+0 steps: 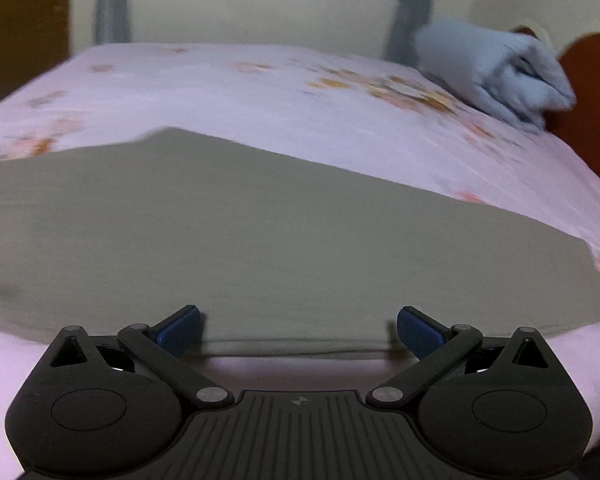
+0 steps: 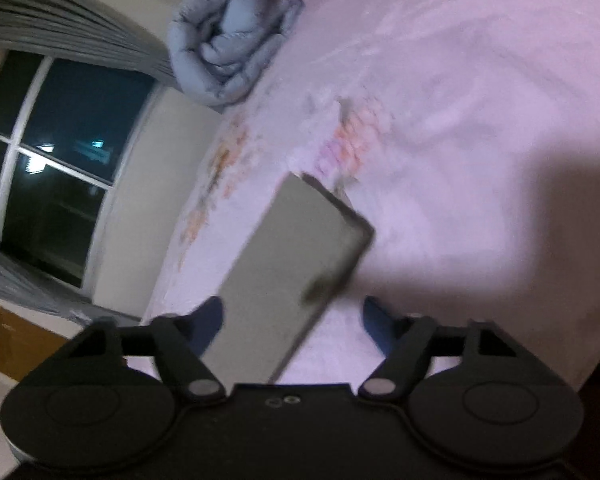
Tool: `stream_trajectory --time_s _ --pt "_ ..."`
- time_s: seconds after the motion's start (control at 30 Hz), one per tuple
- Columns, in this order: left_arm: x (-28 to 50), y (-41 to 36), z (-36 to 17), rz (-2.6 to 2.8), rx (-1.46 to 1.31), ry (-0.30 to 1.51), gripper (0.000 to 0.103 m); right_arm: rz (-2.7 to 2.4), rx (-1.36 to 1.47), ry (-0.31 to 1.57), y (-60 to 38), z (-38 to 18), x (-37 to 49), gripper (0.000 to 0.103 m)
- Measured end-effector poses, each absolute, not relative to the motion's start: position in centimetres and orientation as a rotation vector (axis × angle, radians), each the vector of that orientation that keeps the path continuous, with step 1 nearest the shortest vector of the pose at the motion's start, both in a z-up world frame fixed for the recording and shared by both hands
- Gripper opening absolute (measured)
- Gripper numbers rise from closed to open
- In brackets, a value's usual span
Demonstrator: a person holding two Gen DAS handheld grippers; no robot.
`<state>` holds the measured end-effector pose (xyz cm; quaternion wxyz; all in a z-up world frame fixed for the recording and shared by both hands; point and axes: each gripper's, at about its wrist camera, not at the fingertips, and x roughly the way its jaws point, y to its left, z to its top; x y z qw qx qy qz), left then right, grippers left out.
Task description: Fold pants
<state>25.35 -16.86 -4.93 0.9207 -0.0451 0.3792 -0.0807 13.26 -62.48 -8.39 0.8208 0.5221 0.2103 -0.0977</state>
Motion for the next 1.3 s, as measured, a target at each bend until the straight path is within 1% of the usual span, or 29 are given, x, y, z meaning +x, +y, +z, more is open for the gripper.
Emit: stream_trajectory --time_s 0.07,0.23,0.33,0.4,0.53,0.6,0.63,0.7,0.77,0.83,0.93,1.07,1.23,1.3 --pt "25.5 -20.1 -4.6 -0.199 -0.076 0.788 0.103 -0.225 1.162 0.425 -62.5 -9.0 13.5 0.048" --pt "25.4 -25.0 -5.8 -0.219 -0.046 0.817 0.103 -0.226 1.212 0.372 -62.6 -9.7 13.9 0.046" --pt "24.8 -26.6 -6.7 -0.178 0.055 0.792 0.103 -0.229 1.263 0.344 -63.2 -10.8 13.4 0.043" --pt "24.1 -27.4 -6.7 -0.165 0.099 0.776 0.103 -0.221 1.281 0.333 -63.5 -11.3 12.6 0.035" --pt "23.5 -27.0 -5.7 -0.112 0.069 0.725 0.103 -0.204 1.307 0.308 -64.0 -11.4 12.5 0.035" --pt "24.1 -27.3 -6.6 -0.112 0.085 0.776 0.103 -0.186 1.302 0.304 -64.1 -11.3 12.8 0.035" --pt "24.4 -27.2 -6.8 -0.11 0.077 0.778 0.103 -0.188 1.304 0.309 -64.1 -11.3 13.1 0.035" --pt "24.9 -26.9 -6.8 -0.112 0.057 0.79 0.103 -0.217 1.31 0.298 -64.3 -11.4 13.1 0.031" --pt "25.0 -26.9 -6.9 -0.118 0.061 0.796 0.103 -0.235 1.333 0.262 -65.0 -11.5 12.9 0.031" --pt "24.8 -26.7 -7.0 -0.12 0.05 0.791 0.103 -0.218 1.348 0.305 -65.4 -11.9 13.9 0.031" --pt "25.0 -27.0 -7.4 -0.117 0.05 0.78 0.103 -0.193 1.318 0.315 -65.2 -11.8 14.3 0.031" --pt "25.3 -27.1 -7.6 -0.119 0.046 0.777 0.103 -0.199 1.306 0.33 -64.8 -12.5 13.8 0.023" --pt "25.4 -27.0 -7.5 -0.123 0.039 0.779 0.103 -0.189 1.278 0.345 -64.2 -12.4 13.7 0.023" --pt "25.4 -26.8 -7.5 -0.127 0.037 0.779 0.103 -0.183 1.29 0.319 -64.0 -12.7 13.2 0.023"
